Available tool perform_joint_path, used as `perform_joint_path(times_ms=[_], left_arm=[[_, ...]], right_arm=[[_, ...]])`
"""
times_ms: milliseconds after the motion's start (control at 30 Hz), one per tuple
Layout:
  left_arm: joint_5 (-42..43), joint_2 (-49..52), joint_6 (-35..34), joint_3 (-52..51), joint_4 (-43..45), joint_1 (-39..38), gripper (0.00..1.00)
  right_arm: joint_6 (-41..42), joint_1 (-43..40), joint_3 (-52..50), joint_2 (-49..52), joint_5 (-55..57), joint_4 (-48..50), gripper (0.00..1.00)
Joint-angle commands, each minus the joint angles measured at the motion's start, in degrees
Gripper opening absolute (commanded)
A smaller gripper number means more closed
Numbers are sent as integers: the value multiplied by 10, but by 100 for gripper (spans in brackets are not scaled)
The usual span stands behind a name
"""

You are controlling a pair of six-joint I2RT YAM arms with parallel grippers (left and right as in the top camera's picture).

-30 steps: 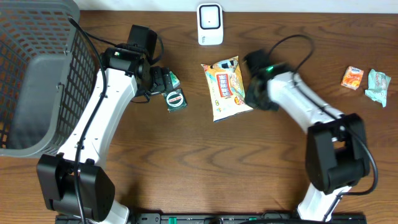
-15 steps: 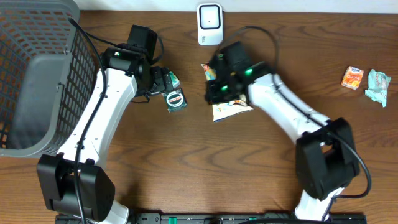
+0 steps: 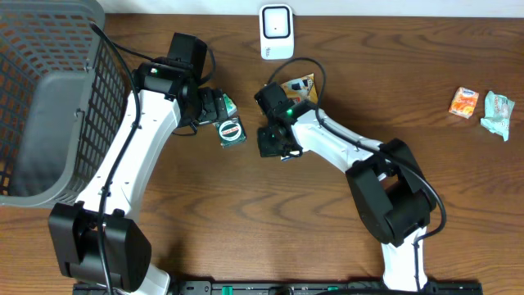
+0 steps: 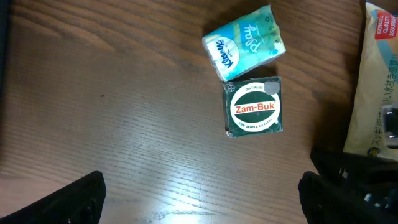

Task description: Scan the item barcode

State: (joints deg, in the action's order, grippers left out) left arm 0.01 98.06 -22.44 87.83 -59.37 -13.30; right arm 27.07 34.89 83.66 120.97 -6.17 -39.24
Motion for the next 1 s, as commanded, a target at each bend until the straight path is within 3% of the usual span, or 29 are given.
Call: perform_joint_path(times_ms=[0, 333, 433, 567, 700, 800, 900, 967], left_arm=[[-7, 0, 3, 5, -2, 2, 98], [-7, 0, 3, 5, -2, 2, 98], [-7, 0, 3, 5, -2, 2, 98], [-7, 0, 3, 5, -2, 2, 98], [-7, 0, 3, 5, -2, 2, 98], [-7, 0, 3, 5, -2, 2, 97], [-7, 0, 3, 5, -2, 2, 98], [-7, 0, 3, 5, -2, 2, 98]], right_arm=[[16, -19, 7, -9, 77, -24, 1], [16, -88, 7, -111, 271, -97, 1], [18, -109, 7, -143, 216, -91, 3], [12, -127, 7, -157, 94, -73, 14], [12, -127, 7, -147, -27, -64, 45], [18, -113, 7, -132, -75, -50, 40], [75, -91, 7, -107, -74, -22, 32], [116, -78, 6, -85, -75, 14, 31]])
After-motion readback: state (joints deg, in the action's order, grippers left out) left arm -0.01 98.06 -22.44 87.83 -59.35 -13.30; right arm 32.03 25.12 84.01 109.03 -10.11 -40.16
